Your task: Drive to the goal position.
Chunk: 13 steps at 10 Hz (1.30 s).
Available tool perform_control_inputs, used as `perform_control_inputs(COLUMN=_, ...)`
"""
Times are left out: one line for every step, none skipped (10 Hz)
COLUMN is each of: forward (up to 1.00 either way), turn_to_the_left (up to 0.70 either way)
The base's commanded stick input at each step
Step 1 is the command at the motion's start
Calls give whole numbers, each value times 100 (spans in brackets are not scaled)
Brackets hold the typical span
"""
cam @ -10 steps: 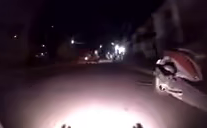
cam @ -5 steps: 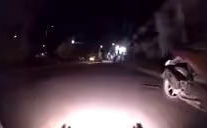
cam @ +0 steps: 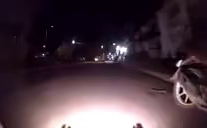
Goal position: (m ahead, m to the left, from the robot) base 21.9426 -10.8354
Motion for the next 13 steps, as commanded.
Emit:
perform_control_inputs(forward=60, turn_to_the_left=-15)
perform_control_inputs(forward=60, turn_to_the_left=-15)
perform_control_inputs(forward=60, turn_to_the_left=-15)
perform_control_inputs(forward=60, turn_to_the_left=-7)
perform_control_inputs(forward=60, turn_to_the_left=0)
perform_control_inputs(forward=60, turn_to_the_left=0)
perform_control_inputs(forward=60, turn_to_the_left=0)
perform_control_inputs(forward=60, turn_to_the_left=0)
perform_control_inputs(forward=60, turn_to_the_left=0)
perform_control_inputs(forward=60, turn_to_the_left=0)
perform_control_inputs(forward=60, turn_to_the_left=0)
perform_control_inputs(forward=60, turn_to_the_left=0)
perform_control_inputs(forward=60, turn_to_the_left=0)
